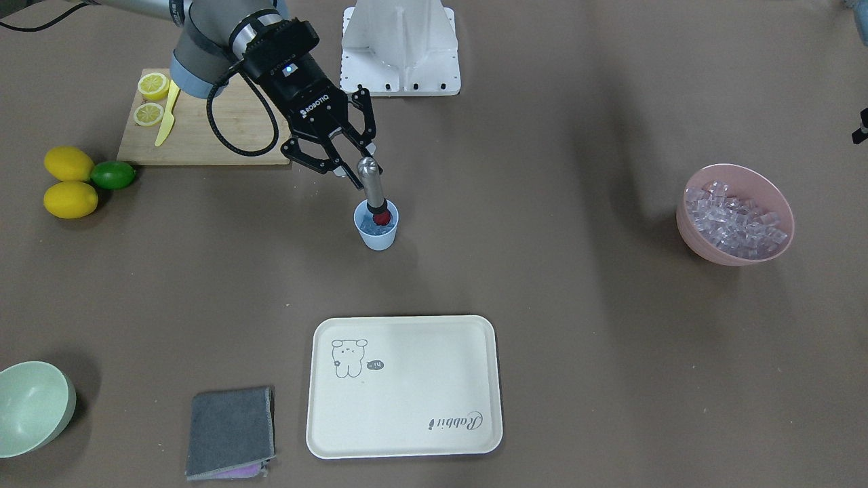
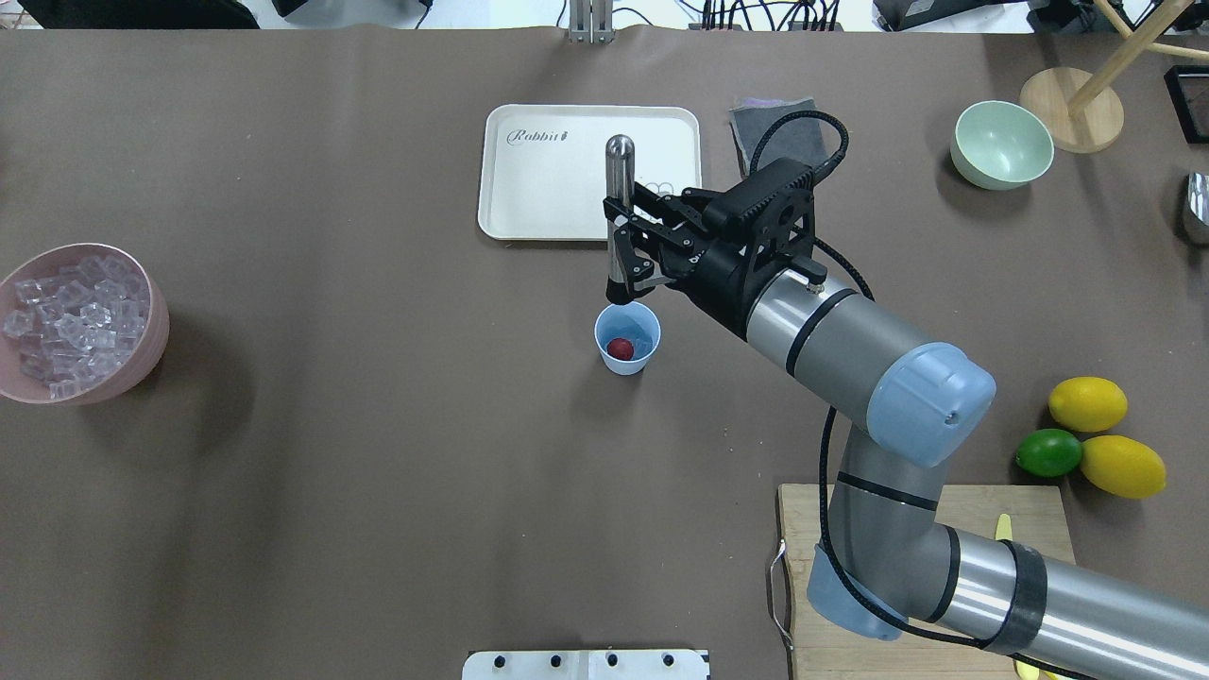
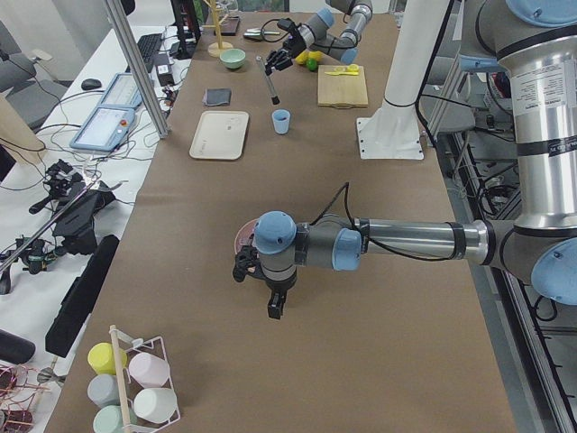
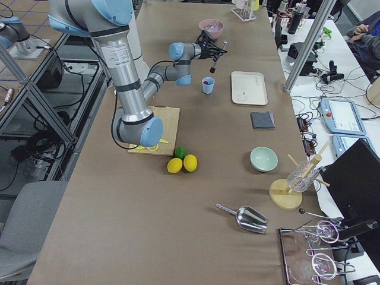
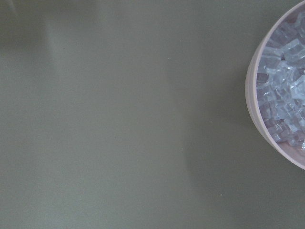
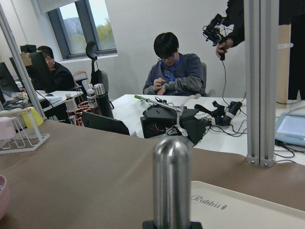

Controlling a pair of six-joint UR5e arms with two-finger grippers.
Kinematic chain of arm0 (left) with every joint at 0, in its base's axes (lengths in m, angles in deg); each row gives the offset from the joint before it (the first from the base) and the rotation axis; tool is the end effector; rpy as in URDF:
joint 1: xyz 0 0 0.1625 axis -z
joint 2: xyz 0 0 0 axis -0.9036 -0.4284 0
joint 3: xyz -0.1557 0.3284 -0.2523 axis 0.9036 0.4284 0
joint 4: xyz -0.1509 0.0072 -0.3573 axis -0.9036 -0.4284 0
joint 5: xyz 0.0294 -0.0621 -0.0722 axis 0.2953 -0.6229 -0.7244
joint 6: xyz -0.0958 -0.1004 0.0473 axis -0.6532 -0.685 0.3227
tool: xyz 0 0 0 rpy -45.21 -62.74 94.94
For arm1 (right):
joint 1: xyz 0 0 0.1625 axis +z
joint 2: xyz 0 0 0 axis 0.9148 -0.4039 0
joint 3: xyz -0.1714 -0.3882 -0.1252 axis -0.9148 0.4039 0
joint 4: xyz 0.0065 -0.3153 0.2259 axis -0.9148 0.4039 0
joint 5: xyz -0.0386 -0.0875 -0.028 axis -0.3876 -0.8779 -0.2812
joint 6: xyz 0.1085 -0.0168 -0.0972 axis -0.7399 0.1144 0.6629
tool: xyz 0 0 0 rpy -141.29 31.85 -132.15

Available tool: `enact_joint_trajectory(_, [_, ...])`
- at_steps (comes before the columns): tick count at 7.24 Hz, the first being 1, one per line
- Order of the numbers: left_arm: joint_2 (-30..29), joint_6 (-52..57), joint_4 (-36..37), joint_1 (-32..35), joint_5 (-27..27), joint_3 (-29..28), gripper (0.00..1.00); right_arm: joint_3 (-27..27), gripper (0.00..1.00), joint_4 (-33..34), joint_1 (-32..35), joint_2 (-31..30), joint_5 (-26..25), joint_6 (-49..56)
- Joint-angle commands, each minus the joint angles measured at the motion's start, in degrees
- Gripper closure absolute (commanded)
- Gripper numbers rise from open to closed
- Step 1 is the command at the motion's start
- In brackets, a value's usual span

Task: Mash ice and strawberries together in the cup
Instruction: 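Raise and lower the rod in the cup with the right gripper, then lift the metal rod out of the cup and carry it beside the lemons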

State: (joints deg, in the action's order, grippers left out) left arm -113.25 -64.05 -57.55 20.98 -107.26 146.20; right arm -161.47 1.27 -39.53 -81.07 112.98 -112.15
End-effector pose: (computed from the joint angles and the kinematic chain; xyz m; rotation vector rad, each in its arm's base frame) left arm -0.0001 -0.3827 0.6887 0.0677 0.7886 0.1948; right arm -0.4416 -0.4288 0.2059 1.1803 -1.1679 0.0567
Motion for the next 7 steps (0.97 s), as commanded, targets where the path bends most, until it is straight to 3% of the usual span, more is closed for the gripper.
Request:
enact_joint_trajectory(1, [0.07, 0.09, -0.01, 0.0, 0.0, -0.19, 0.01, -12.4, 1.0, 29.06, 2.43, 0.29, 2.5, -10.8])
enact_joint_trajectory(2, [-0.02, 0.09, -0.01, 0.0, 0.0, -0.37, 0.01, -14.73, 1.0, 36.52, 4.88, 0.3, 8.18, -15.96])
enact_joint_trajectory(3, [0.07, 0.09, -0.35, 0.0, 0.0, -0.46, 0.01, -14.67, 1.0, 38.51, 8.56, -0.31, 18.67, -24.63])
enact_joint_trajectory(5, [0.16, -0.09, -2.63, 0.0, 0.0, -1.51, 0.01, -14.49, 1.0, 51.72, 19.62, -0.15, 42.58, -27.88])
enact_joint_trajectory(6, [0.16, -0.09, -2.99, -0.09, 0.0, -1.77, 0.01, -13.27, 1.0, 57.46, 22.89, -0.75, 49.65, -26.92])
enact_joint_trajectory(7, [0.16, -0.09, -3.6, -0.09, 0.0, -1.86, 0.01, -10.04, 1.0, 59.25, 23.79, -1.89, 52.94, -24.56])
